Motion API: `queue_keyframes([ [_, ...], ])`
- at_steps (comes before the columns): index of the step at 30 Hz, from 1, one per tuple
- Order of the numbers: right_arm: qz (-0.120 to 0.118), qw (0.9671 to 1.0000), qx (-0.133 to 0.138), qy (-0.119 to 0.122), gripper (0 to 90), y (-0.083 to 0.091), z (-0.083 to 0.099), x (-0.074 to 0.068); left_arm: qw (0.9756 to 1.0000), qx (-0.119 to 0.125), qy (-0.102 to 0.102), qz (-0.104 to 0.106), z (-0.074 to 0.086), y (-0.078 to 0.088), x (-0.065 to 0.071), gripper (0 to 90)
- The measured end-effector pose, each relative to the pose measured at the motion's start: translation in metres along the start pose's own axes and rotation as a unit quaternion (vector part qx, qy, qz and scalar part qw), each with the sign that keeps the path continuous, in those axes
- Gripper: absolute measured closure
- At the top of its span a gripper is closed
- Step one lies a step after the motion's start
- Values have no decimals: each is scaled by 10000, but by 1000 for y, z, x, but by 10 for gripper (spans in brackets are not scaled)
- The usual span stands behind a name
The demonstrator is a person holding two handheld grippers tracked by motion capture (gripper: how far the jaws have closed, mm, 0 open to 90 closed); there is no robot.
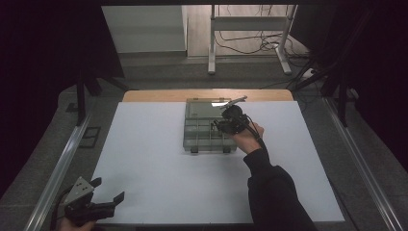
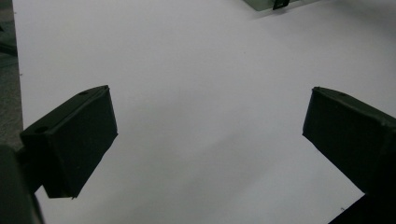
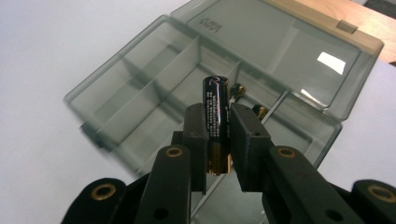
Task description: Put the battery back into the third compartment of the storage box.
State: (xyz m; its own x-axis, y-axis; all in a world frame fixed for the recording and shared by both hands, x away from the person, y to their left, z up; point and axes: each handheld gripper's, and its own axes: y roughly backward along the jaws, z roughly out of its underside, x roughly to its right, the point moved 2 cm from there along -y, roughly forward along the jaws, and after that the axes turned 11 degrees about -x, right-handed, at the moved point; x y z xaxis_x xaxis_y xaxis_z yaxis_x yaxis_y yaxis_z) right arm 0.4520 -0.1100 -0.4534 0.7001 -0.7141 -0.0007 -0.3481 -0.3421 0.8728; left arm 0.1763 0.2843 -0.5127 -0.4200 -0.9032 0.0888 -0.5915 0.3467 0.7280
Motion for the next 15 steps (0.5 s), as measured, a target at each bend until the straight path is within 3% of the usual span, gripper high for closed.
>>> queue_keyframes([
  [15, 320, 9982, -344, -379, 768, -35, -19, 15, 10000, 7, -8, 24, 0, 0, 0, 34],
])
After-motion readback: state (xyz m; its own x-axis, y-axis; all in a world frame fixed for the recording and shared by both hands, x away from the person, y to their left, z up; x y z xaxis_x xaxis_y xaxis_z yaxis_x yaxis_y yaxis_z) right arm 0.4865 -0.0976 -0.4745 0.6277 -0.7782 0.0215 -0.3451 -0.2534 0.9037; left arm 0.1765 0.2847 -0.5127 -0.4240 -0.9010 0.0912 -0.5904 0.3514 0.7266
